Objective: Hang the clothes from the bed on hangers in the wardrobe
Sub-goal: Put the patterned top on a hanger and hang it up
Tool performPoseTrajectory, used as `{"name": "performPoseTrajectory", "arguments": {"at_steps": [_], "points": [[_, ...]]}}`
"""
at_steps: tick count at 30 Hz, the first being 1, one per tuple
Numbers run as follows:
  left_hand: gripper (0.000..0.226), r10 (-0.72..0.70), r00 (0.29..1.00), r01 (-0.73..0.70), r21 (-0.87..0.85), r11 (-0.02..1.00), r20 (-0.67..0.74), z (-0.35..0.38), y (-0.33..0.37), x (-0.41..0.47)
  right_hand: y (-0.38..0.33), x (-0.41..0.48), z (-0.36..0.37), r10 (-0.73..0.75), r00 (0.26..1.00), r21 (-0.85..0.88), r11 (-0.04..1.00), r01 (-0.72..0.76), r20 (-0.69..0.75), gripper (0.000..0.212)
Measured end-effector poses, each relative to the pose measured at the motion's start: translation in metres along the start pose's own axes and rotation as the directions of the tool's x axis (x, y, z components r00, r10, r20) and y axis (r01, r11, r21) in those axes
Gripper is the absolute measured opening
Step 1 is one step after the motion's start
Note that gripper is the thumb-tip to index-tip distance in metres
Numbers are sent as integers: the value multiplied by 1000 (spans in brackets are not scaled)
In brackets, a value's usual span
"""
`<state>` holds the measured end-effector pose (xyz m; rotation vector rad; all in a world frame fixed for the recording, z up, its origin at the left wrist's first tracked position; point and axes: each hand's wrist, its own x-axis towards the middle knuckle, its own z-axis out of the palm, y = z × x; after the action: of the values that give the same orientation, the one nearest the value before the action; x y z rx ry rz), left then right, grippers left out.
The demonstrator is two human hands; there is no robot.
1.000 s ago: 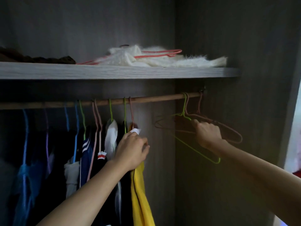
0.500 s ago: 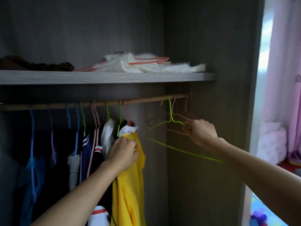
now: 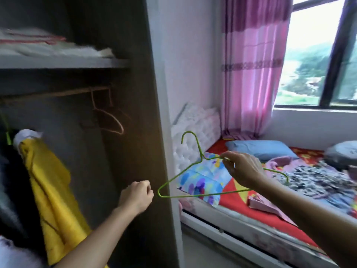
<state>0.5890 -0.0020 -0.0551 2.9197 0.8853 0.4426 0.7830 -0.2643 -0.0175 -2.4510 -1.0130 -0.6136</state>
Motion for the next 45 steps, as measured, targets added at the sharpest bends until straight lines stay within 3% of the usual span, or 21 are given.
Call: {"name": "performPoseTrajectory", "arguments": {"at_steps": [7, 16, 22, 30, 35, 40, 45], "points": [[26, 232, 956, -212, -128, 969, 178, 69, 154, 15, 153, -68, -58, 363, 931, -93, 926, -365, -40, 29], [25, 469, 824, -419, -213, 882, 318, 163, 323, 97, 324, -93, -72, 666, 738, -139, 725, -675, -106, 25], [26, 591, 698, -544, -238, 805, 403, 217, 422, 167, 420, -95, -51, 838, 541, -65, 538, -841, -71, 30], [22, 694, 552, -646, -288, 707, 463, 290, 544, 223, 528, -126, -37, 945, 312, 11, 315, -949, -102, 30], [22, 701, 493, -661, -302, 687, 515, 346, 613, 246, 615, -127, -8, 976, 207, 37, 210, -977, -70, 23], [15, 656, 487, -646, -267, 715, 577, 411, 682, 295, 732, -104, 52, 988, 156, 71, 155, -985, 18, 16], [18, 561, 501, -578, -227, 784, 659, 465, 738, 340, 846, -76, 121, 989, 52, 36, 48, -998, 135, 17]]}}
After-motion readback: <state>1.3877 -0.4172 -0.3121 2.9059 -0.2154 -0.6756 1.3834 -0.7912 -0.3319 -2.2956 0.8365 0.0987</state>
